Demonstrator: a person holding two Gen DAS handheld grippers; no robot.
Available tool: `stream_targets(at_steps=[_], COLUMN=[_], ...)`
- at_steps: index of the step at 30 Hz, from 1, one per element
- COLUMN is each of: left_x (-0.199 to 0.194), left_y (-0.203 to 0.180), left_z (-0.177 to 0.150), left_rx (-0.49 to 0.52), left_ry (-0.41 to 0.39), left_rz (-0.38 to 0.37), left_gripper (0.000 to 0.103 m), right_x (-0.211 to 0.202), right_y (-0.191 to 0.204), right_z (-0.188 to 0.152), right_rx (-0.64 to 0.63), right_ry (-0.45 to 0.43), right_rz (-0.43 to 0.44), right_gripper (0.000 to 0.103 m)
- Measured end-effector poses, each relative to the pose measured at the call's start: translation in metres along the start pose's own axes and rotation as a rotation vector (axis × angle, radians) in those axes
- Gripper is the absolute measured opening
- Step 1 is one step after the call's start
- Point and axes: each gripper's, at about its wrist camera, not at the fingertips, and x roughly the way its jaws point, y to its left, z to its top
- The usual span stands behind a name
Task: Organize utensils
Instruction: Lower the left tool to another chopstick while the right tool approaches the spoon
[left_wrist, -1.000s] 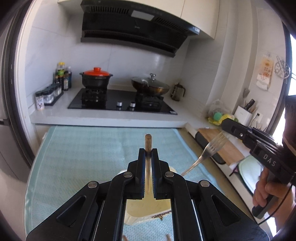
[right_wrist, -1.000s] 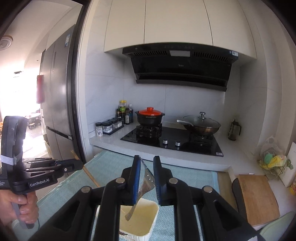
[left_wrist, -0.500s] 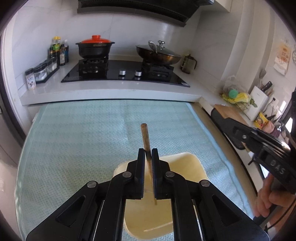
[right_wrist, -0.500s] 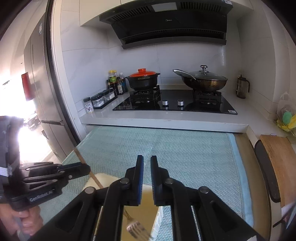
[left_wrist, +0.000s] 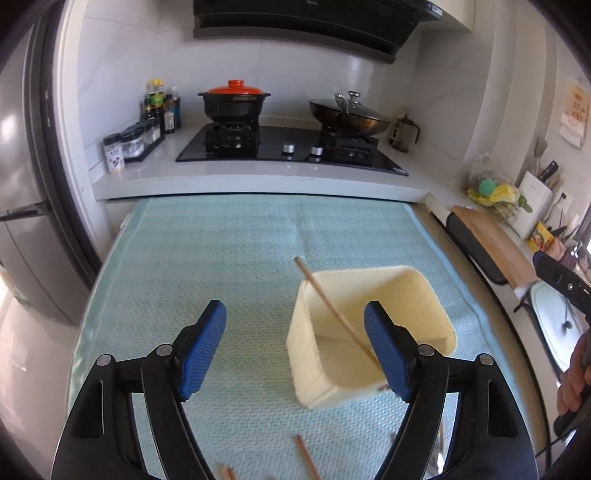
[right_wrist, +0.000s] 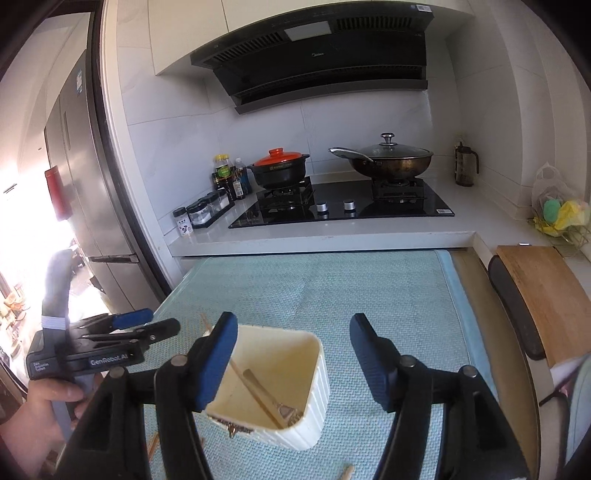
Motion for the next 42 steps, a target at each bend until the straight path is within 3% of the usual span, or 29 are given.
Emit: stream_targets(at_steps=[6,10,15,19,24,26,33,42], left_x=[-0.07,-0.104,-0.125,-0.129,-0.114,-0.103,-0.071,-0.044], left_y=[0.027,0.045,0.057,0.061,0.047,0.047,0.057,0.068], left_z=[-0.068,-0.132,-0.213,-0.251,-0.257,-0.255,-0.252,-0.243], left_rx=[0.047,0.033,-0.064,-0.164,-0.128,-0.122,-0.146,-0.152], left_ry=[0.021,0.051,0.091,0.121,0.148,0.155,0.189,0.222], left_rz=[0.085,0.125,0.162,0.119,0.118,0.141,0.174,0.198], left_gripper=[0.093,0.094,0.094,0.094,0.094,0.094,0.094,0.093], right_x=[-0.049,-0.079,-0.111,-0.131,-0.135,-0.13,-0.094,-0.044], right_y=[-0.011,-0.015,-0.016,-0.009,0.006,0.014,0.036,0.038], right_z=[-0.051,-0.103,-0.175,-0.22,-0.243,-0.246,-0.251,-0.256], right_rx=[-0.014,-0.031,-0.012,0.032,0.058,0.048,0.032,0.053], right_ry=[0.05,0.104,0.165,0.196,0.256,0.282,0.333,0.393], right_rz=[-0.039,-0.086,-0.147,-0.17,-0.085,-0.049,0.033,0.016], right_gripper=[0.065,0.065,0.065,0.065,0.063,0.049,0.038,0.038])
